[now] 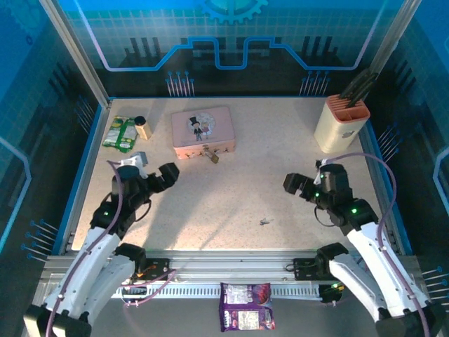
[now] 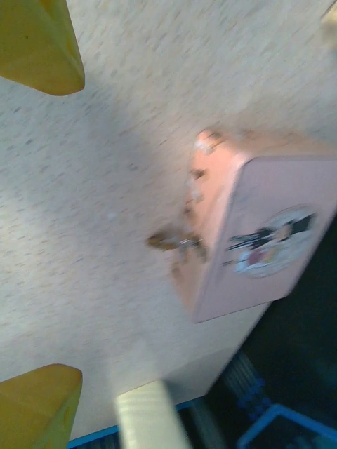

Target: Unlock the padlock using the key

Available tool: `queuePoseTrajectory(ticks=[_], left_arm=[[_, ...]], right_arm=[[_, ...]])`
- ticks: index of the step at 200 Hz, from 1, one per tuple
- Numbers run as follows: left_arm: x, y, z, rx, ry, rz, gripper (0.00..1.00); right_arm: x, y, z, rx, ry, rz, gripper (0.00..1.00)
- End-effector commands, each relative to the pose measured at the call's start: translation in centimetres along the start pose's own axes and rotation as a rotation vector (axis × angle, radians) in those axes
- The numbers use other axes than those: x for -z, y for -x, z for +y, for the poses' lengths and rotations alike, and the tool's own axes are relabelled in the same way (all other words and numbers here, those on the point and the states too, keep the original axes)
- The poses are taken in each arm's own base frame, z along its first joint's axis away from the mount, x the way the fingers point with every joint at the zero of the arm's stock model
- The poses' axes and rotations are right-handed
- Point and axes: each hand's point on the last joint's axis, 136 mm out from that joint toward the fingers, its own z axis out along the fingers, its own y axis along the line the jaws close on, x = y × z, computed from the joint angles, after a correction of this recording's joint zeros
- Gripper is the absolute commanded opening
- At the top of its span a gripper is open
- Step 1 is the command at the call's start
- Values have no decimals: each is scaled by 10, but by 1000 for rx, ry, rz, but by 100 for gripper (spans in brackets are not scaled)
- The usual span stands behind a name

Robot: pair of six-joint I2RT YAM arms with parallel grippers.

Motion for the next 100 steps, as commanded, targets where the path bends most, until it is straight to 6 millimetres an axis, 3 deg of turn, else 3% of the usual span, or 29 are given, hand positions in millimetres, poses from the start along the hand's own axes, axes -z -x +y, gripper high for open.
queuePoseTrajectory(ticks=[1,50,72,100], left_arm=[[-5,-43,-15,-12,-61,154,99],[-17,-91,-21,-68,-8,261,99],[-24,-108,-36,-104,-27,296,99],[-30,-122,-49,-145,-29,316,99]], right_arm=[[-3,-41,-15,-97,-95,88,96],[-30,-93,1,-153,-81,164,83],[-40,-108,13,-161,-72,183,75],[-50,-125,11,-171,-119,214,69]])
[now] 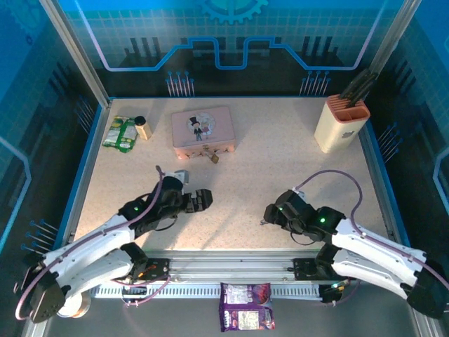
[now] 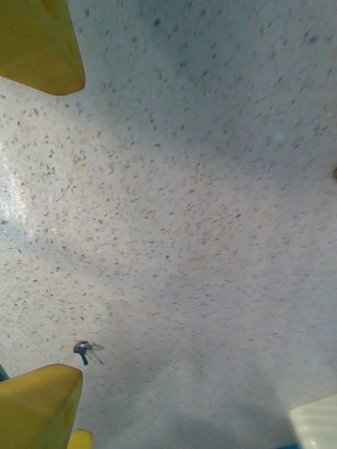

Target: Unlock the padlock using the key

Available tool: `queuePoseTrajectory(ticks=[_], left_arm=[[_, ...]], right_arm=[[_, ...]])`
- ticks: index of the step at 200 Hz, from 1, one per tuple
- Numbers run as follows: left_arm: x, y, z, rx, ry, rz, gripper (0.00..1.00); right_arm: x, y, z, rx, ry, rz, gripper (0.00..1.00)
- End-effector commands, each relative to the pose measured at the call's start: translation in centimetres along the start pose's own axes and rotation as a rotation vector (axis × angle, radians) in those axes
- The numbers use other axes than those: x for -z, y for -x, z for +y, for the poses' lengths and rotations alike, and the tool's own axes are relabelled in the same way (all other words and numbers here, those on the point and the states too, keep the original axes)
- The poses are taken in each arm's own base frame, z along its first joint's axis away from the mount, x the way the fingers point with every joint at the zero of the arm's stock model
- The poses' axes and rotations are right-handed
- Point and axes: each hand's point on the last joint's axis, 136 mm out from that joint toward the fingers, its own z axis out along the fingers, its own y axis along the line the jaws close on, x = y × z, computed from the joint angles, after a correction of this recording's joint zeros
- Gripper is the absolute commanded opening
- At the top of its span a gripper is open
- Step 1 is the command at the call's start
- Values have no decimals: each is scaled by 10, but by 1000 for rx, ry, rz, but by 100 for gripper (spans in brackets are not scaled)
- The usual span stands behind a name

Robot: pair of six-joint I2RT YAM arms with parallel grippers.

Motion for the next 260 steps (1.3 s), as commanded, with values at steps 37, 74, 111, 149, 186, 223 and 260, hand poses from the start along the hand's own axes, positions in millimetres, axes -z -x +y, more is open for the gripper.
queuePoseTrajectory(ticks=[37,74,111,149,186,223,260], left_arm=[[-5,4,-15,-14,18,-56,99],[-4,4,-12,-16,33,-65,99],[-4,4,-13,-9,32,-67,99],[-5,3,-13,-7,33,-67,99],[-4,4,-15,-13,32,-67,99],[-5,3,-15,-10,32,-63,99],[-7,2,-15,-11,33,-60,99]], right_arm=[[-24,-9,2,-129,-21,-18,60],[-30,-11,-7,-150,-65,-21,52],[-38,-15,-3,-161,-50,-4,45],[-48,-21,-4,-187,-54,14,39],[-54,-23,-7,-204,-70,15,35],[-56,-23,-7,-203,-71,13,31],[-58,-24,-6,-202,-75,21,28]])
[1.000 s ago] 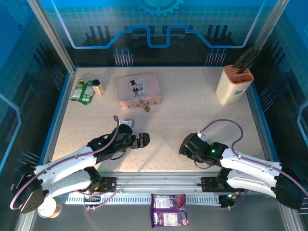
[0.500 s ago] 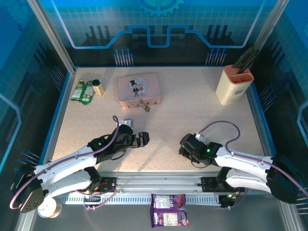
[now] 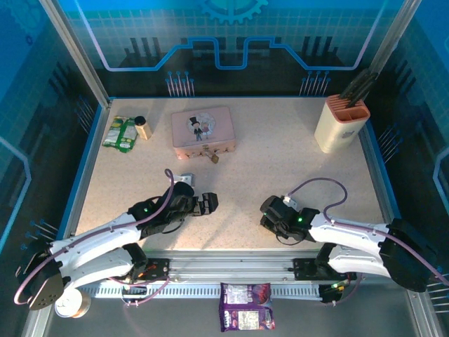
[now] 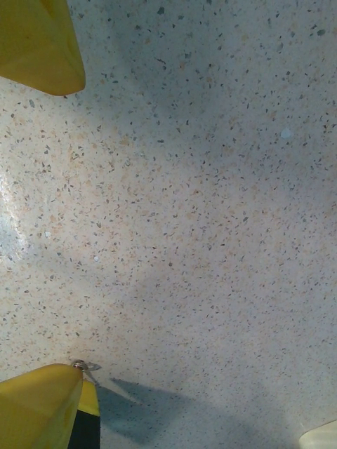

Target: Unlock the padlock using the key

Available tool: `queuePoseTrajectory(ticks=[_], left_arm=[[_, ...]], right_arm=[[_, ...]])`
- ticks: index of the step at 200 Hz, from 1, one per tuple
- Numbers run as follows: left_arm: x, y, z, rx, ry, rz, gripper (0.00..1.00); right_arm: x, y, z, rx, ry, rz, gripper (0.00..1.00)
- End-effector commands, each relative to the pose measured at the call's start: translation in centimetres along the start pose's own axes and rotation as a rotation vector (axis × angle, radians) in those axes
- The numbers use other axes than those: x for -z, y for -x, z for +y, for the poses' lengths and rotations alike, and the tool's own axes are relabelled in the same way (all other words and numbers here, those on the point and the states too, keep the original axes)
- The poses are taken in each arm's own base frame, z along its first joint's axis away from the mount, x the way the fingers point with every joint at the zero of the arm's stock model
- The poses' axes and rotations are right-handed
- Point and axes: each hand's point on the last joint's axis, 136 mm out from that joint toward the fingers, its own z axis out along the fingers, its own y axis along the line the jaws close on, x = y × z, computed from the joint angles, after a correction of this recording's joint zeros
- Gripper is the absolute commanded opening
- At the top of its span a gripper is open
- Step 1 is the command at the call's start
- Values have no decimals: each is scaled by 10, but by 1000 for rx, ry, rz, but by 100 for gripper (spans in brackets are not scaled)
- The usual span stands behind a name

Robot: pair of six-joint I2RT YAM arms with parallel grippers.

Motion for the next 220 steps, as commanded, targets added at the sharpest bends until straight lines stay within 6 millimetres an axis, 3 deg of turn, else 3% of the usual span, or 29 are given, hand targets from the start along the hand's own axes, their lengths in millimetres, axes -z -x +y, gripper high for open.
queuePoseTrajectory(ticks=[1,45,132,164,184,220], left_arm=[[2,10,-11,16,-19,-30,99],[2,8,-10,17,-18,-28,99],[1,6,-9,14,-16,-22,99],[1,6,-9,14,-14,-22,99],[1,6,-9,13,-15,-22,99],[2,6,-8,9,-10,-23,99]], right_arm=[[-3,-3,-4,-6,-14,1,28],[-7,-4,-8,-7,-29,-1,25],[-8,-2,6,32,-7,-7,19],[-5,-3,13,43,13,6,20],[-3,-4,11,37,3,11,25],[4,-4,10,19,21,-9,25]])
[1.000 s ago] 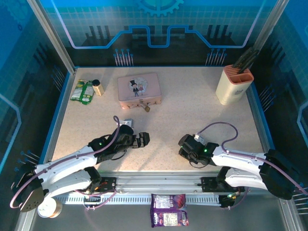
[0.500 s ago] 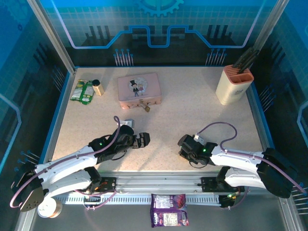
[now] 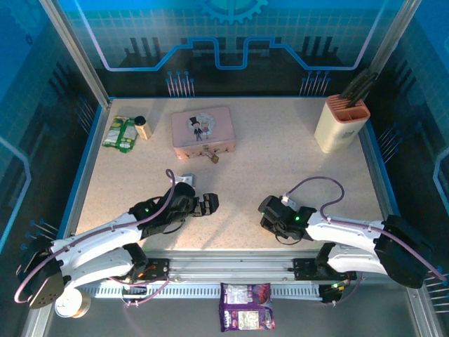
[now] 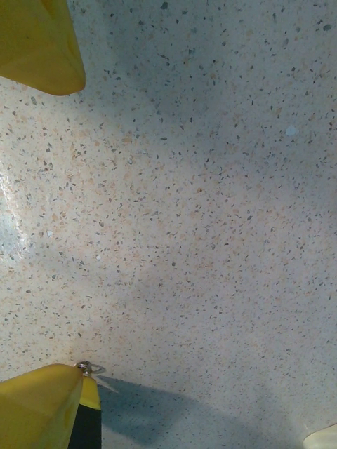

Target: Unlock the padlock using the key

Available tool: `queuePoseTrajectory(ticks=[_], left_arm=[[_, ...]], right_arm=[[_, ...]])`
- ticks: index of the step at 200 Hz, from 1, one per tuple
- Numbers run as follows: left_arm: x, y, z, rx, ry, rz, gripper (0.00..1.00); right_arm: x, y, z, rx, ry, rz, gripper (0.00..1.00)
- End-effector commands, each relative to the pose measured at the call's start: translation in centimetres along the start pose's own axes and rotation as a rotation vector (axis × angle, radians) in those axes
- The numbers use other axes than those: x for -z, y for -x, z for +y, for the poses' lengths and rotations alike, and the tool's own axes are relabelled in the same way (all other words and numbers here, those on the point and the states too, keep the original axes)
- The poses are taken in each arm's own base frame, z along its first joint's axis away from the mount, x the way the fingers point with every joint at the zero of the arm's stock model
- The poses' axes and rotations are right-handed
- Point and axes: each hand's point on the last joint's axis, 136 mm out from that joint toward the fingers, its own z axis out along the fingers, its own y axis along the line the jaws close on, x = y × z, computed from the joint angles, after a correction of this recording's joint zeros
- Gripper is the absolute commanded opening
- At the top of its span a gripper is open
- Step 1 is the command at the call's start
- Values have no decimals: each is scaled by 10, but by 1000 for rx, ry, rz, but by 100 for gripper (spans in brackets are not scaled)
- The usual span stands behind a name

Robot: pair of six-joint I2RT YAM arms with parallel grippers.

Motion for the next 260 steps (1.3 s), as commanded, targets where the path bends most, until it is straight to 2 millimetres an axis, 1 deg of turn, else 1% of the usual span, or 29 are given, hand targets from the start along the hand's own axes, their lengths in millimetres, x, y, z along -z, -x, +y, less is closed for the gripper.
queuePoseTrajectory(ticks=[1,10,22,44,66,88,98,132,148,169,203,221,240,260], left_arm=[[3,8,-8,9,-11,-27,99],[4,9,-7,6,-9,-30,99],[4,10,-7,2,-7,-32,99],[5,10,-7,-1,-3,-37,99],[6,11,-7,0,-5,-40,99],[8,12,-7,0,-7,-42,99],[9,12,-6,1,-7,-45,99],[11,12,-4,-4,2,-48,99],[10,11,-3,-4,2,-47,99],[10,12,-4,-5,1,-49,99],[10,12,-4,-7,3,-48,99],[9,11,-3,-8,4,-48,99],[9,10,-2,-3,4,-46,99],[9,10,-2,-1,4,-47,99]], right_arm=[[7,-1,10,-17,43,-18,25],[9,-1,9,-19,38,-25,26],[11,-1,7,-27,31,-28,32],[10,-3,4,-37,27,-27,36],[7,-2,3,-37,21,-35,37],[6,-4,11,-32,39,-26,36],[4,-5,11,-26,29,-22,36],[-4,-11,4,-24,-38,0,36],[-8,-12,4,-18,-42,-2,37],[-11,-12,13,-6,-27,5,35],[-12,-13,17,17,-38,14,29],[-12,-13,19,22,-31,13,28],[-11,-9,22,35,-26,6,26],[-10,0,21,50,-30,-2,24]])
